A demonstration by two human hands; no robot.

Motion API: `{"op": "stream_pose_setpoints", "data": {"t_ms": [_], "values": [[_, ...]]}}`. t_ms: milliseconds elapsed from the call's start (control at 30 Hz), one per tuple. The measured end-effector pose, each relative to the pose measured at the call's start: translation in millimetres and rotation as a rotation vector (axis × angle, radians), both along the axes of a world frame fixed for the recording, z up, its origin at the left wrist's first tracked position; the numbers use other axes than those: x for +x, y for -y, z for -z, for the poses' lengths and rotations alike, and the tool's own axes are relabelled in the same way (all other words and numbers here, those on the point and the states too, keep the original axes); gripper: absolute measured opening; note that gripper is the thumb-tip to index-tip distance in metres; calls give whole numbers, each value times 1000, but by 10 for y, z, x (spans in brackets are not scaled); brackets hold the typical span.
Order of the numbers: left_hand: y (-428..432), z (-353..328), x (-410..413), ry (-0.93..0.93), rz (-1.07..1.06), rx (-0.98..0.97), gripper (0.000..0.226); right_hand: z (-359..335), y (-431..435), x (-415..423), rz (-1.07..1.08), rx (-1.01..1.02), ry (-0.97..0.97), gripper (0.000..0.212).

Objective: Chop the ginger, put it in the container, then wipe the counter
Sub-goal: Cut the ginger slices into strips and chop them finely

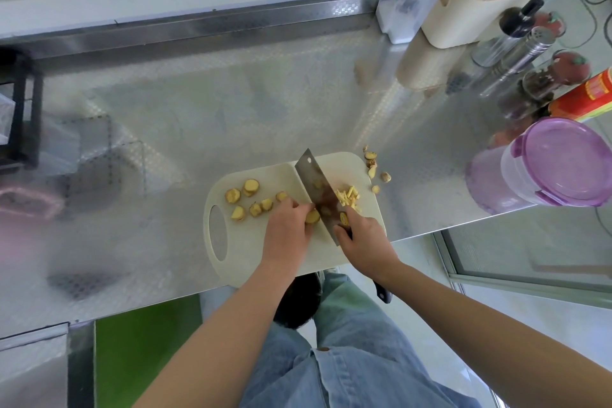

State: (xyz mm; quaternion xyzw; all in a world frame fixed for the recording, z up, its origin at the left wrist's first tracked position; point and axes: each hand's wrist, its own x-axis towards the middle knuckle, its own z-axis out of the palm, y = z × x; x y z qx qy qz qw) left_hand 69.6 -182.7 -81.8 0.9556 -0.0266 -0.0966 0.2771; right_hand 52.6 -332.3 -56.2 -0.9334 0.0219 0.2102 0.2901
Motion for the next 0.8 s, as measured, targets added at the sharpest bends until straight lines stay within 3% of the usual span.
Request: {"op": "stream_pose_setpoints", "data": {"t_ms": [467, 800], "values": [[116, -53, -52, -186, -429, -247, 17, 25, 46, -24, -107, -81, 33, 9], [166, -16, -10, -271, -523, -269, 12, -91, 35, 88, -99, -67, 85, 12]]}}
